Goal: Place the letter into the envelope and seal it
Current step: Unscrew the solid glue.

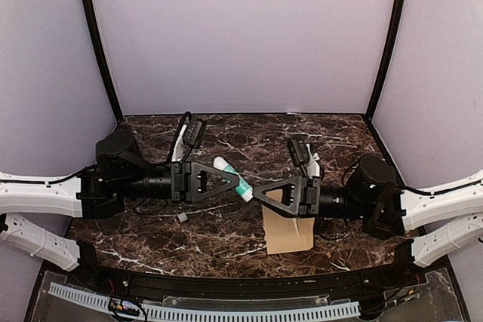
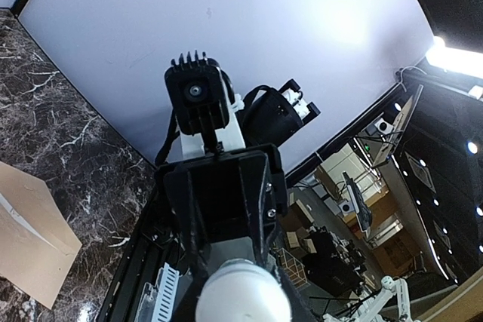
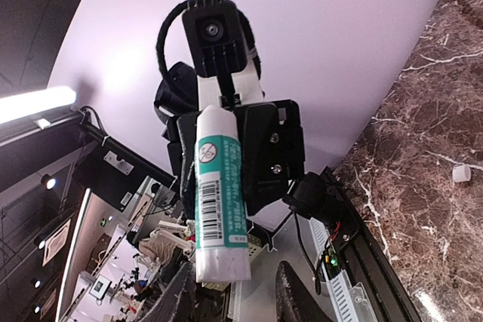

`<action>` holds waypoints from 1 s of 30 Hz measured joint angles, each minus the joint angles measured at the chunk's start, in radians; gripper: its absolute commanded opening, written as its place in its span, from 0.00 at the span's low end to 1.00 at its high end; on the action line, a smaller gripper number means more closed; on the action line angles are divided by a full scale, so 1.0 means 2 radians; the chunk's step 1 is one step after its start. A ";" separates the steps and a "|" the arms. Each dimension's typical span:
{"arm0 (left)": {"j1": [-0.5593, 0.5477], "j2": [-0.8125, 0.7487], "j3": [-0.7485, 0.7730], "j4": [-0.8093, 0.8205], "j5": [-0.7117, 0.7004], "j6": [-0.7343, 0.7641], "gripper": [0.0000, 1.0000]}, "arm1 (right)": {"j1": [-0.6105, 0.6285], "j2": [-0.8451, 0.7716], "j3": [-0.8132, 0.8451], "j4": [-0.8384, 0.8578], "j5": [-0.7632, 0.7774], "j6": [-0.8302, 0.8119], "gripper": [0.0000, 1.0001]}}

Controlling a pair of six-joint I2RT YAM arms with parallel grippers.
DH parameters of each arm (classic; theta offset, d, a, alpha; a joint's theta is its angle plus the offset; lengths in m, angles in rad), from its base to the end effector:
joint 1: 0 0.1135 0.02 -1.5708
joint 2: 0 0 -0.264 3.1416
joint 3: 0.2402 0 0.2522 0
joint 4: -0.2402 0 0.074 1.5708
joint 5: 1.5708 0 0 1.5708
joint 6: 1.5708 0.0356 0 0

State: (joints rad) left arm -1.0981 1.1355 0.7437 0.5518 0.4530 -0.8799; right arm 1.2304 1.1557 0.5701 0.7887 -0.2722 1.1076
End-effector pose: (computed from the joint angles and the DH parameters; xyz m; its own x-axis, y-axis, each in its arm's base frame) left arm 0.1057 -0.2409 0.3317 -0.7223 -0.1094 -0.6828 0.6914 -0.0936 -0.7164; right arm 0.0767 0.2454 0.2915 -0.8608 0.1506 -0.4861 -0.5052 -0.1373 0.8520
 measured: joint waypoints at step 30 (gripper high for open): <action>0.000 -0.028 -0.038 0.028 -0.097 -0.063 0.00 | 0.045 0.034 0.073 -0.095 0.161 -0.099 0.52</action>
State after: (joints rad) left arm -1.0988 1.0801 0.6685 0.6079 0.2581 -1.0065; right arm 1.3205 1.2236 0.7155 0.5983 0.0502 0.9089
